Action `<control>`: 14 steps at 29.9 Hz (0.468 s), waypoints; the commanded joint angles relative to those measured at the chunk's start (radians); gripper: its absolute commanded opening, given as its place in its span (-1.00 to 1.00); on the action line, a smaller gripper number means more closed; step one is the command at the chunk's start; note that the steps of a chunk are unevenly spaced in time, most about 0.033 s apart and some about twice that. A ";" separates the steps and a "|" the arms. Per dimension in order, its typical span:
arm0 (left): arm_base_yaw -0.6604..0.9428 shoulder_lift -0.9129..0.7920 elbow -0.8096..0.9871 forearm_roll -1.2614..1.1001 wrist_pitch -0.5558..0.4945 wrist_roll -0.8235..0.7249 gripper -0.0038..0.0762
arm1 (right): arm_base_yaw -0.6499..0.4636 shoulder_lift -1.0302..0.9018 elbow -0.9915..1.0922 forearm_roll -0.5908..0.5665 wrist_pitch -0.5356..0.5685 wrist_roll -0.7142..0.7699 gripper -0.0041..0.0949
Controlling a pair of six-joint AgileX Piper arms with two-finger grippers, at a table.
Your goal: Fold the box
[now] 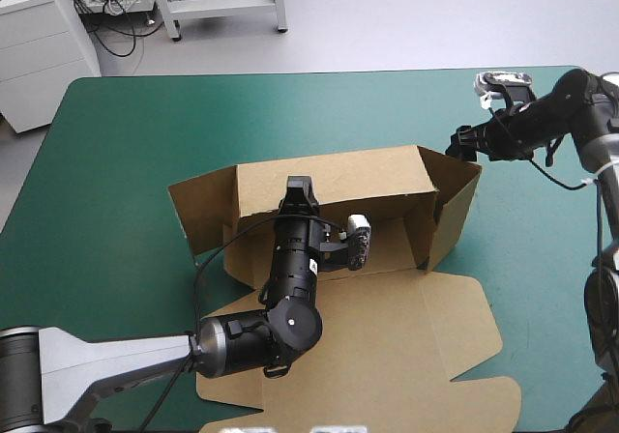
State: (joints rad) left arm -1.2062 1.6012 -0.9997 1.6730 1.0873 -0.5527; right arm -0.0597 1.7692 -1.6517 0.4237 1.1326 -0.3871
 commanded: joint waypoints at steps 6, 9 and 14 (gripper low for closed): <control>-0.006 -0.039 -0.030 0.120 0.067 -0.004 -0.98 | -0.062 -0.172 0.196 0.178 -0.050 -0.186 0.59; -0.006 -0.039 -0.030 0.120 0.062 -0.004 -0.98 | -0.062 -0.219 0.271 0.197 -0.073 -0.229 0.59; -0.006 -0.039 -0.030 0.120 0.063 -0.004 -0.98 | -0.067 -0.292 0.387 0.214 -0.098 -0.283 0.59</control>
State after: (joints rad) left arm -1.2062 1.6012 -0.9997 1.6730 1.0873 -0.5525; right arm -0.1146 1.5498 -1.2889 0.5917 1.0581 -0.6315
